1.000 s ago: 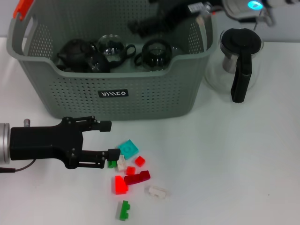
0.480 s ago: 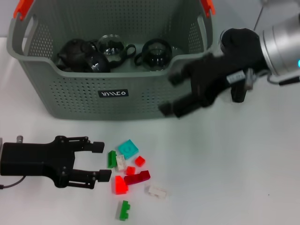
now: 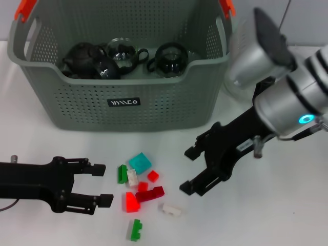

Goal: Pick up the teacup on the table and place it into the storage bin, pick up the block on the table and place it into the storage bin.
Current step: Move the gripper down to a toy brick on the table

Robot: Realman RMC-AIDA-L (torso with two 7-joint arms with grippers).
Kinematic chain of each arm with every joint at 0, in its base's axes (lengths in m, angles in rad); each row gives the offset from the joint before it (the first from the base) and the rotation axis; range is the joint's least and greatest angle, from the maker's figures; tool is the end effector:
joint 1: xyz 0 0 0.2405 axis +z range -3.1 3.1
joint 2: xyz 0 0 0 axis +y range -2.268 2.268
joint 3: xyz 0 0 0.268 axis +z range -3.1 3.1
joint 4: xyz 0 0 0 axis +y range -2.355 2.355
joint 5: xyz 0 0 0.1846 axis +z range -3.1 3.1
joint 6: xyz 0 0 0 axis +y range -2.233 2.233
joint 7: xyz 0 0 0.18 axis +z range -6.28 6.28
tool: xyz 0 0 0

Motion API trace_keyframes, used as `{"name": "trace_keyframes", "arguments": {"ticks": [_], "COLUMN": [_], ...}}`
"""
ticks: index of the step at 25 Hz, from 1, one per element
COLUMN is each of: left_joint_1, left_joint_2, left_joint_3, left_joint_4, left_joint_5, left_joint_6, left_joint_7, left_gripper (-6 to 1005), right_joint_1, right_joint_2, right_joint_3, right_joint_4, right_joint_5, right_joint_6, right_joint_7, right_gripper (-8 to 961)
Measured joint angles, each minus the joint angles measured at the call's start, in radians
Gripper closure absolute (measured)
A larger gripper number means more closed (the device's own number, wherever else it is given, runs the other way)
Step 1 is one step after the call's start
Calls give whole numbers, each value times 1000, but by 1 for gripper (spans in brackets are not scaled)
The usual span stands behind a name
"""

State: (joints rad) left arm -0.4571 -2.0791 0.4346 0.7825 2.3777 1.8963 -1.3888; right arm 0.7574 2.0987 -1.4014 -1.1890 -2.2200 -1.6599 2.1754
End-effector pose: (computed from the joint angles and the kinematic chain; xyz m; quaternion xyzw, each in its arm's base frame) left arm -0.2803 0.2582 -0.0177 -0.9489 -0.2528 -0.1851 0.0380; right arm 0.1313 0.3147 -0.0815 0.9877 -0.1301 0.0765 0.0402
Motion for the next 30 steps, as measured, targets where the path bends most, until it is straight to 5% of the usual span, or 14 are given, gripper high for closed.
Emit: {"name": "trace_keyframes", "arguments": {"ticks": [10,30], "left_joint_1": [-6,-5], "left_joint_2": [1,-3], "left_joint_3": [3,9], "left_joint_4": [3,-4], "left_joint_5": [30,31], "left_joint_6": [3,1], "left_joint_7": [-4,2], "left_gripper": [155,155], "right_joint_1": [80,91], "right_joint_2": [5,14], "right_joint_3": [-227,-519], "right_joint_4": [146,206], "right_joint_5": [1,6], "right_joint_6": [155,386], "right_joint_7": [2,39], "right_gripper": [98,98]}}
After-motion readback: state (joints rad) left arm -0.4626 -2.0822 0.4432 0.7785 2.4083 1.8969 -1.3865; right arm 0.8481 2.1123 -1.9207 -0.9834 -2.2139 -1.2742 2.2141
